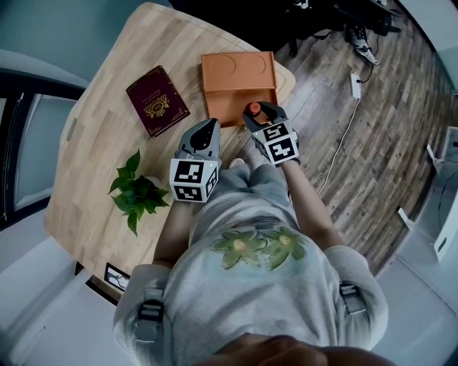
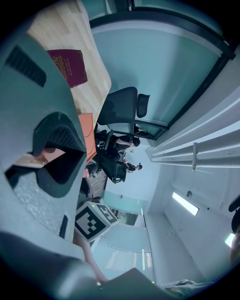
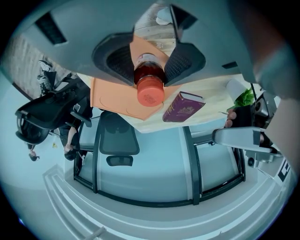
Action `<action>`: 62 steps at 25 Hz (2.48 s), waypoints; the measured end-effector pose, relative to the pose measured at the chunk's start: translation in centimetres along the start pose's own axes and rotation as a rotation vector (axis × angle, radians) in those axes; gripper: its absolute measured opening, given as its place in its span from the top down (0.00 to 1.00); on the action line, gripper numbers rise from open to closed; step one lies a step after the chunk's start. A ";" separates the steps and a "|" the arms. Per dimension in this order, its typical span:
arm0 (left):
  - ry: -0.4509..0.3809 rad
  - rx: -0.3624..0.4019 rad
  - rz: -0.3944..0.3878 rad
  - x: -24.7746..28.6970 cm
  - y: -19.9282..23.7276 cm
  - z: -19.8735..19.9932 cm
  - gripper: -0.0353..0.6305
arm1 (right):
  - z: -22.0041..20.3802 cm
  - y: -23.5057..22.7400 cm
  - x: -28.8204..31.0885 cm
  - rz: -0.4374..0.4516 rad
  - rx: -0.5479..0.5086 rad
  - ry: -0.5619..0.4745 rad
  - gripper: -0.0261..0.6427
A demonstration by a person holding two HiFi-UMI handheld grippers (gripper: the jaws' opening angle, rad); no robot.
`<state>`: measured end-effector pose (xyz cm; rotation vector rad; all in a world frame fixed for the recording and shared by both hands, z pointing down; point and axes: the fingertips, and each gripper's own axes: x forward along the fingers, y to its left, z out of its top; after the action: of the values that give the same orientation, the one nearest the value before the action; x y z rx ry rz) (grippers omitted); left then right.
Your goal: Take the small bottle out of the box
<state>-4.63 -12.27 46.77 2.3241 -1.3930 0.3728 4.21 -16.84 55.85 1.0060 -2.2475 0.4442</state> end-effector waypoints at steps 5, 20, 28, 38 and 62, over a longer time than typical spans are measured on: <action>0.002 0.004 0.003 -0.3 -0.1 -0.1 0.94 | 0.8 0.4 -0.9 0.003 -0.011 -0.020 0.66; -0.014 -0.001 -0.007 -0.8 -0.8 0.3 0.94 | 4.3 2.7 -4.7 0.044 -0.037 -0.127 0.67; -0.027 -0.026 -0.016 -1.3 -0.9 0.7 0.94 | 6.0 3.9 -7.6 0.064 -0.001 -0.205 0.67; -0.041 -0.032 -0.027 -1.5 -1.2 1.1 0.94 | 7.5 4.6 -10.9 0.067 0.003 -0.302 0.67; -0.052 -0.033 -0.044 -1.9 -2.4 1.3 0.94 | 8.7 5.1 -14.1 0.080 0.001 -0.389 0.67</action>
<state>-3.43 -10.38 44.31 2.3492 -1.3588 0.2770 4.00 -10.37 39.76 1.0805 -2.6394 0.3019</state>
